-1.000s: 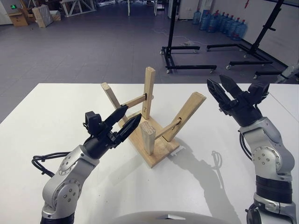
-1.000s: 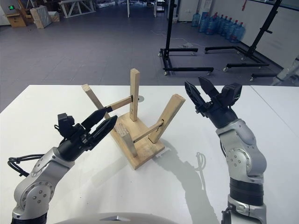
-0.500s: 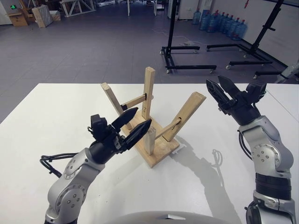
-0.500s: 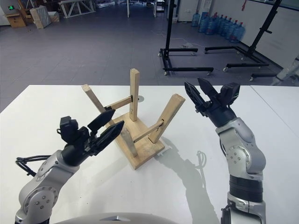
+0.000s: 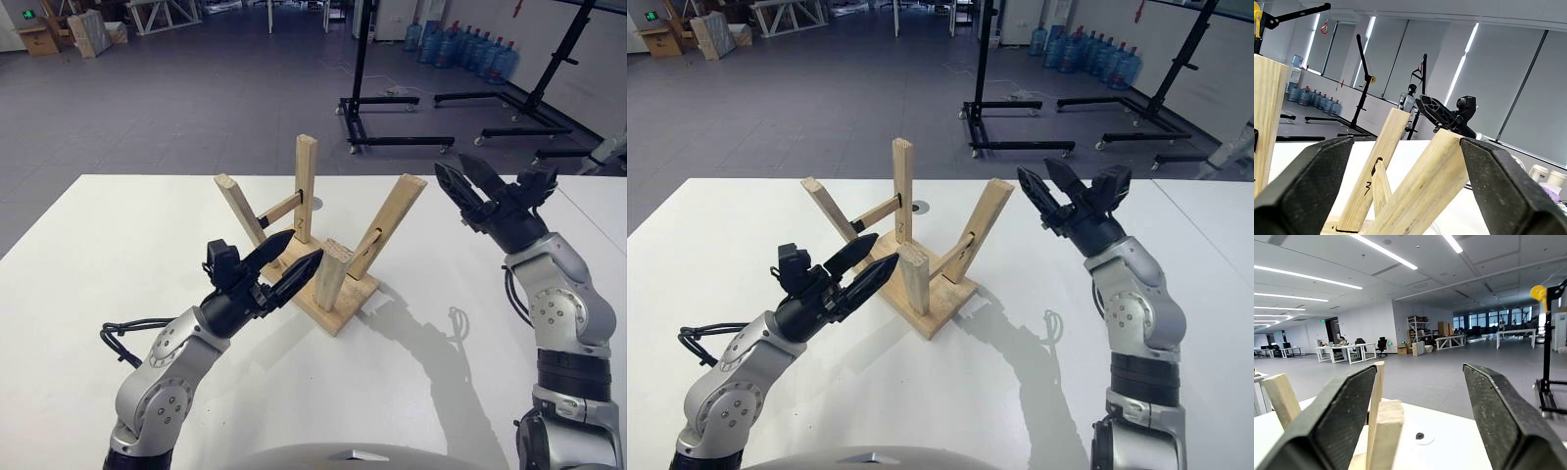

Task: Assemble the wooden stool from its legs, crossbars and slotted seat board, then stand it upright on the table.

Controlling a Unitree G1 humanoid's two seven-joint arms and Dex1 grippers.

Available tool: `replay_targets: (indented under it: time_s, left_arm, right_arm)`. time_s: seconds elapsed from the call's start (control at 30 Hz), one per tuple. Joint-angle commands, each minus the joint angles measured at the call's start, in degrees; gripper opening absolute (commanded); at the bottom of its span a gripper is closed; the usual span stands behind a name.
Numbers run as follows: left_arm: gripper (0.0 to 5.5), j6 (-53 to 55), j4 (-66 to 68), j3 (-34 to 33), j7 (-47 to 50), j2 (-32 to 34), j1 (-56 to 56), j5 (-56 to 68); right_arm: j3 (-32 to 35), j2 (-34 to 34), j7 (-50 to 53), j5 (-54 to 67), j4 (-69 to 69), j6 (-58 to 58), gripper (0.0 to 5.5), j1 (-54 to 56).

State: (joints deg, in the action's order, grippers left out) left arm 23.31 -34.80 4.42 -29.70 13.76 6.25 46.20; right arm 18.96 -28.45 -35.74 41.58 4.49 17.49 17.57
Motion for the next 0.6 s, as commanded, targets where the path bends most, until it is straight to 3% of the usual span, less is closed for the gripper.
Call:
replay_targets:
  time_s: [0.03,0.33,0.6]
  left_arm:
    - [3.96,1.15,0.57,0.31,0.48,0.46,-1.19,-0.14]
    - [3.96,4.08,0.51,0.26,-1.78,2.70,-2.55,2.50]
    - [3.96,6.06,0.43,1.01,-2.93,3.67,-3.58,4.12]
  right_arm:
    - [0.30,-4.26,-4.55,-4.63,-13.31,-4.17,3.27,9.20]
    - [-6.15,-4.08,-22.63,-14.72,-54.40,-11.77,3.27,32.44]
    - [-6.68,-0.82,-33.56,-16.26,-62.88,-10.31,3.27,33.26]
